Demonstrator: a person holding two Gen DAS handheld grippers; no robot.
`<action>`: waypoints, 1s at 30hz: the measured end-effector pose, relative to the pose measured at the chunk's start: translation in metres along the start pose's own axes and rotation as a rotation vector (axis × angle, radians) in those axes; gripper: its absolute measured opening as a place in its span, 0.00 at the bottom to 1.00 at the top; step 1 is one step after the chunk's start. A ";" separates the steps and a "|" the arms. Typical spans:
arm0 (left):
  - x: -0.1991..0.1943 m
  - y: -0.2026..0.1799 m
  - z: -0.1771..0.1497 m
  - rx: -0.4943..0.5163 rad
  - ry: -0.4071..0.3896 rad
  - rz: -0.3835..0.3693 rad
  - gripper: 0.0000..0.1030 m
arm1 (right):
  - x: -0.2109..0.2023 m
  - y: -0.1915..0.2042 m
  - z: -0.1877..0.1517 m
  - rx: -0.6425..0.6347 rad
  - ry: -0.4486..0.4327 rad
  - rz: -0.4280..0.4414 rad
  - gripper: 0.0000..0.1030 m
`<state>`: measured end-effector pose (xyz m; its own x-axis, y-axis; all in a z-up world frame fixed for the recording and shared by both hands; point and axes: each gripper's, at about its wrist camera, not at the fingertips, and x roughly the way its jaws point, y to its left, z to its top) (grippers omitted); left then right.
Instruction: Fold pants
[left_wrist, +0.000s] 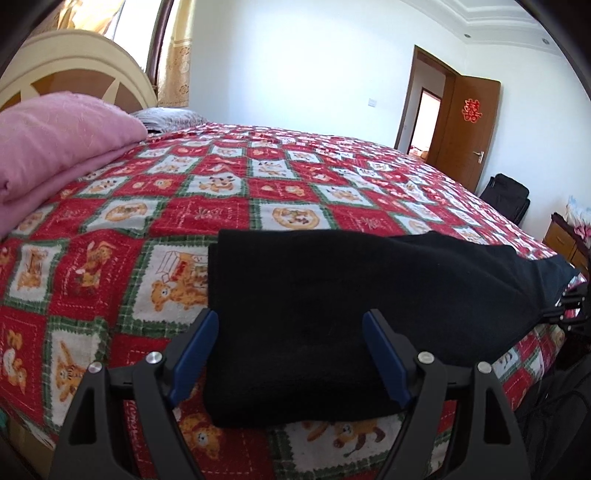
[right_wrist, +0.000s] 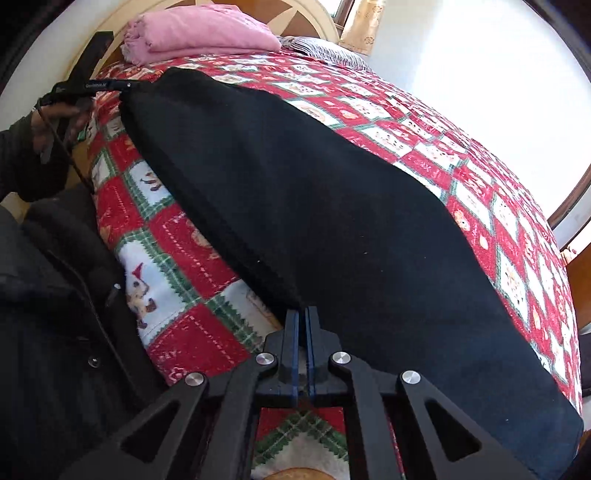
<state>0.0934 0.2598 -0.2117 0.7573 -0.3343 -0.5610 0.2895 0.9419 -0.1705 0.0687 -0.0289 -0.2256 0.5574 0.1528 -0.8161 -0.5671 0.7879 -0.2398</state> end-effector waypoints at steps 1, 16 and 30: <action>-0.002 -0.001 0.001 -0.001 -0.008 -0.001 0.81 | -0.003 -0.001 0.001 0.003 -0.003 0.006 0.03; 0.017 -0.039 -0.007 0.135 0.041 0.005 0.87 | -0.022 -0.021 0.004 0.074 0.006 0.170 0.47; -0.014 -0.068 0.018 0.195 -0.059 -0.039 0.95 | -0.004 -0.079 0.104 0.330 -0.122 0.326 0.48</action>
<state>0.0737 0.2001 -0.1781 0.7744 -0.3774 -0.5078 0.4231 0.9057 -0.0279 0.1740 -0.0295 -0.1487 0.4608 0.4772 -0.7483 -0.5125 0.8314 0.2147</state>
